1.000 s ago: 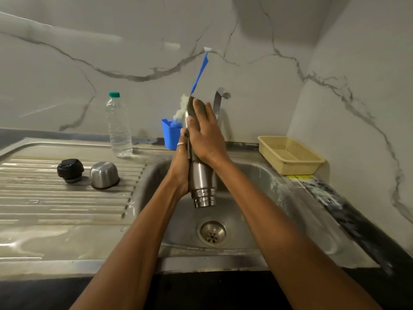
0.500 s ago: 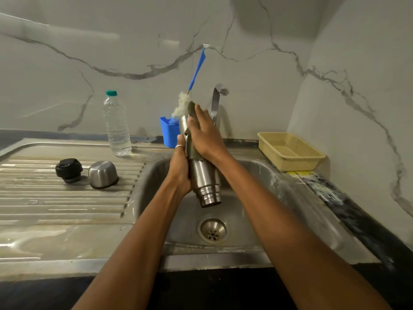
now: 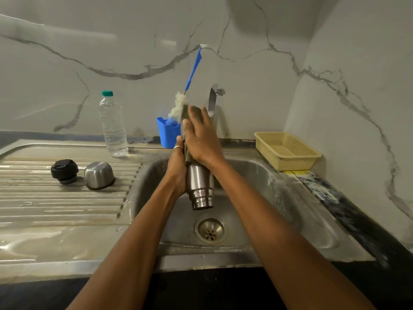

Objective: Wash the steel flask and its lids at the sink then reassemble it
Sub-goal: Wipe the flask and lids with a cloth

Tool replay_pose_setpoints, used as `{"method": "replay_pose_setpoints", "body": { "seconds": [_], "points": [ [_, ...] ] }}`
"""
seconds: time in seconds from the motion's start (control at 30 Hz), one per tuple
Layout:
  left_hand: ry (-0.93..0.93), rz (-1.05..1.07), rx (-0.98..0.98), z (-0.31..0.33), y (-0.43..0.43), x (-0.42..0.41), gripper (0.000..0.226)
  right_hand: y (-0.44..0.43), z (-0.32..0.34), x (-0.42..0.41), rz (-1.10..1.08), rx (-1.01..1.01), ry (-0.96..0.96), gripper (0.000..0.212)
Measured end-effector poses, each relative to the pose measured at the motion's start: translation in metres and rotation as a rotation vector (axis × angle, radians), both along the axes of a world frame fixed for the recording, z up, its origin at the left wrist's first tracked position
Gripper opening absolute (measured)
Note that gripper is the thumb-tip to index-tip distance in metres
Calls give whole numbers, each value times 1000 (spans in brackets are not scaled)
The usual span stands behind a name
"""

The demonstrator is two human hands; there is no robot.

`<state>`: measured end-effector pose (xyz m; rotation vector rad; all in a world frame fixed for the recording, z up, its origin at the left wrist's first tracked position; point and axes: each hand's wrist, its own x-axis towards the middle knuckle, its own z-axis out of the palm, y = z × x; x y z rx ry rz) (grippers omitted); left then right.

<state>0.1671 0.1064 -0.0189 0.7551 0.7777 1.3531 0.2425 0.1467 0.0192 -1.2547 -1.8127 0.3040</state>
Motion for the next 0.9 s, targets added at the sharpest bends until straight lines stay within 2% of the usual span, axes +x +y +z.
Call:
{"method": "replay_pose_setpoints", "body": {
  "seconds": [0.07,0.13,0.27,0.43,0.5,0.6,0.67,0.73,0.83,0.9],
  "points": [
    [-27,37,-29,3,0,2,54,-7,3,3,17,-136,219,55],
    [-73,10,-34,-1,3,3,58,-27,-9,6,42,-237,289,57],
    [-91,82,11,-12,15,-9,62,-62,-45,7,44,-186,128,62],
    [-4,136,60,-15,18,-11,50,-66,-60,3,-17,-45,-65,64],
    [65,163,76,-16,17,-10,53,-63,-58,0,-36,3,-96,64],
    [123,136,140,-16,13,-7,56,-58,-53,0,-44,17,-39,64],
    [58,63,193,-16,10,-5,59,-52,-43,-2,-76,47,-55,60],
    [-55,-51,160,-12,5,-2,64,-40,-26,-5,-51,60,-38,58],
    [-175,-124,102,-4,1,0,63,-21,-1,-2,46,-65,104,56],
    [-162,-98,115,-4,0,2,57,-17,5,4,97,-176,248,55]
  ]
}}
